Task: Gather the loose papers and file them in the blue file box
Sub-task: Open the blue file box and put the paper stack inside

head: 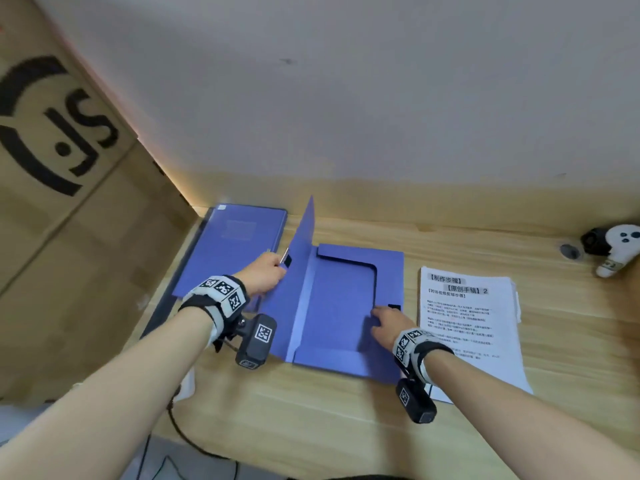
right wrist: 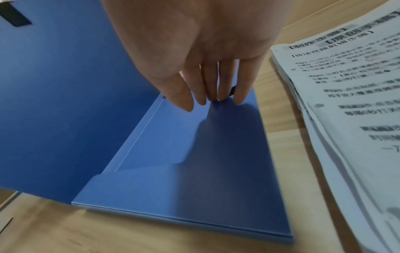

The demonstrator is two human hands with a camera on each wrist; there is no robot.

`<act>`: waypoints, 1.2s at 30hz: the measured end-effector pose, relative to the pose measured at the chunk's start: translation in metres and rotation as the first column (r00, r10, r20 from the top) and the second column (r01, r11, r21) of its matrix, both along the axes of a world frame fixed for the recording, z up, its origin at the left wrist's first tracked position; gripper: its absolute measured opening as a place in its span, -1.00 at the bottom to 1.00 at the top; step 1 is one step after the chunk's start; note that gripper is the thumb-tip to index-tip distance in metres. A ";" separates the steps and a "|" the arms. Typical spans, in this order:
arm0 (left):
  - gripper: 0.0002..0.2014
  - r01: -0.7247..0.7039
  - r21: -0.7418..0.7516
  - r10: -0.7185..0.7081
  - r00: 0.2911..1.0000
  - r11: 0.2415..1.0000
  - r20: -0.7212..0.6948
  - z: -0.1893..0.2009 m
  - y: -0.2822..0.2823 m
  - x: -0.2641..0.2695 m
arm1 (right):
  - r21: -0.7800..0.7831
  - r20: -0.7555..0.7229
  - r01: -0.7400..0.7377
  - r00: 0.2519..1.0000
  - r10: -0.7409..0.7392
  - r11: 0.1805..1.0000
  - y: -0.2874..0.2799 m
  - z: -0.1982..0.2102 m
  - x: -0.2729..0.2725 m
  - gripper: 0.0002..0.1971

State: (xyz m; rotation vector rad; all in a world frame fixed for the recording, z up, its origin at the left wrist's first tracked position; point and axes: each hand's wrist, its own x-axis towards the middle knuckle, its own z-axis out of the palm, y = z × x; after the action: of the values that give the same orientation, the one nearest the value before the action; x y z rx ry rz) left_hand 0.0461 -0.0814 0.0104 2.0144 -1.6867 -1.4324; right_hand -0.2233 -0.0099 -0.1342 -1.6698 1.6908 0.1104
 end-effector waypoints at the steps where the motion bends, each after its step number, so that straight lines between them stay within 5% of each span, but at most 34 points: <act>1: -0.82 0.013 -0.066 -0.008 0.998 0.998 0.064 -0.002 -0.002 0.012 | 0.000 -0.016 0.001 1.000 -0.001 1.000 0.000 -0.001 0.002 -0.54; 4: -0.29 0.112 -0.203 -0.022 0.917 0.973 0.399 -0.017 0.003 0.038 | -0.009 -0.050 0.006 0.999 -0.007 1.000 -0.001 -0.004 0.005 -0.53; 6: -0.01 0.317 -0.224 -0.072 0.708 0.922 0.703 -0.029 0.014 0.045 | -0.007 -0.066 0.007 0.998 -0.007 1.000 0.000 -0.005 0.005 -0.50; 9: -0.05 0.610 0.016 -0.279 0.339 0.793 0.898 -0.065 0.024 0.056 | -0.007 -0.080 -0.011 0.997 0.010 1.000 0.004 -0.006 0.005 -0.47; 10: -0.13 0.613 0.102 -0.350 0.300 0.784 0.887 -0.078 0.026 0.060 | -0.005 -0.082 -0.017 0.996 0.017 1.000 0.005 -0.007 0.005 -0.46; 13: -0.27 0.503 0.224 -0.473 0.446 0.835 0.760 -0.113 0.031 0.064 | 0.015 -0.099 -0.020 0.995 0.022 1.000 0.008 -0.011 0.006 -0.41; 18: -0.27 0.438 0.306 -0.527 0.589 0.845 0.613 -0.154 0.030 0.069 | 0.024 -0.131 -0.005 0.991 0.009 1.000 0.011 -0.015 0.006 -0.39; 27: -0.36 0.496 0.307 -0.546 0.465 0.812 0.697 -0.153 0.017 0.056 | 0.000 -0.038 0.115 0.993 -0.115 0.993 0.007 -0.012 0.004 -0.47; 34: -0.64 0.616 0.153 -0.523 0.482 0.773 0.703 -0.115 -0.006 0.009 | -0.164 0.231 0.401 0.904 -0.360 0.901 0.015 -0.008 -0.027 -0.62; 36: -0.62 0.641 0.074 -0.528 0.554 0.764 0.644 -0.108 -0.006 -0.018 | -0.192 0.294 0.516 0.842 -0.453 0.835 0.023 -0.007 -0.048 -0.66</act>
State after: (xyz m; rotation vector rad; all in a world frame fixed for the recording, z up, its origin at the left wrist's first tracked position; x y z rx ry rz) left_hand 0.0279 -0.0874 -0.0971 2.0489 -2.8855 -0.6326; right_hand -0.2711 0.0134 -0.1410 -1.3059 1.9481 -0.5665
